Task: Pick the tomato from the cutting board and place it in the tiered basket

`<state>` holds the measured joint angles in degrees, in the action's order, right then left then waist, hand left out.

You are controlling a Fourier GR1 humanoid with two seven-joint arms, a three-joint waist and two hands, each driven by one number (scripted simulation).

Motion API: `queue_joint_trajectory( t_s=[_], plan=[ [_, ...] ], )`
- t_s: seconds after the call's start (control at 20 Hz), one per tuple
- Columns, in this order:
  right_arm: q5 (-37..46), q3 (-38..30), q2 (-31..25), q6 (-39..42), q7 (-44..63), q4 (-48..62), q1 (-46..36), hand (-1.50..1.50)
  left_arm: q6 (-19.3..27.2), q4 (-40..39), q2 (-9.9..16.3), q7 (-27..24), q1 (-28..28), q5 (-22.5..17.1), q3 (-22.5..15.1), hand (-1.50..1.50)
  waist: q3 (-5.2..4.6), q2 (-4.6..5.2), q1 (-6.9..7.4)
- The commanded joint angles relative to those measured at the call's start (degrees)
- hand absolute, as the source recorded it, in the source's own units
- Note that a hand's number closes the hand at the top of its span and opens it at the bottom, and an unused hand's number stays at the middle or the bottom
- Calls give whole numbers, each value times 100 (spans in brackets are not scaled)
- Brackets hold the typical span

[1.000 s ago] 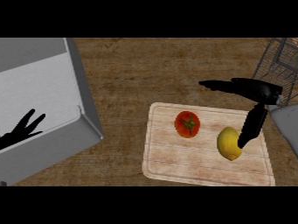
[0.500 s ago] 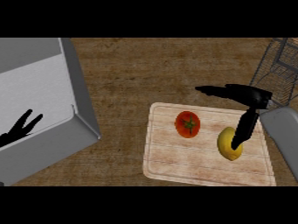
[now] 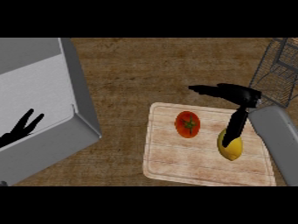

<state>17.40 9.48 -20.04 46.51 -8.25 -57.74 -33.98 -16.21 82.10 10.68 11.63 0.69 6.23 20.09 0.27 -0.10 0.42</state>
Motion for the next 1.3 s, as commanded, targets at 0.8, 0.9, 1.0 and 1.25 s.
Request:
queue_joint_trajectory(
  t_s=[0.8,0.9,1.0,1.25],
  plan=[
    [834,117,1343,-454,396,-53,273,-150,100,-42,-54,-105,44,105,216,0,-28,7,-20],
    [1046,193,1261,-548,-139,322,306,-150,185,-297,-90,-16,-360,105,184,0,-27,15,-20],
    [972,274,1217,-220,-117,-83,442,150,165,-96,-258,-242,70,212,124,0,-28,8,-26],
    [927,42,1103,-571,-766,-348,623,150,256,-240,-330,-207,-138,394,47,0,-28,10,-45]
  ],
)
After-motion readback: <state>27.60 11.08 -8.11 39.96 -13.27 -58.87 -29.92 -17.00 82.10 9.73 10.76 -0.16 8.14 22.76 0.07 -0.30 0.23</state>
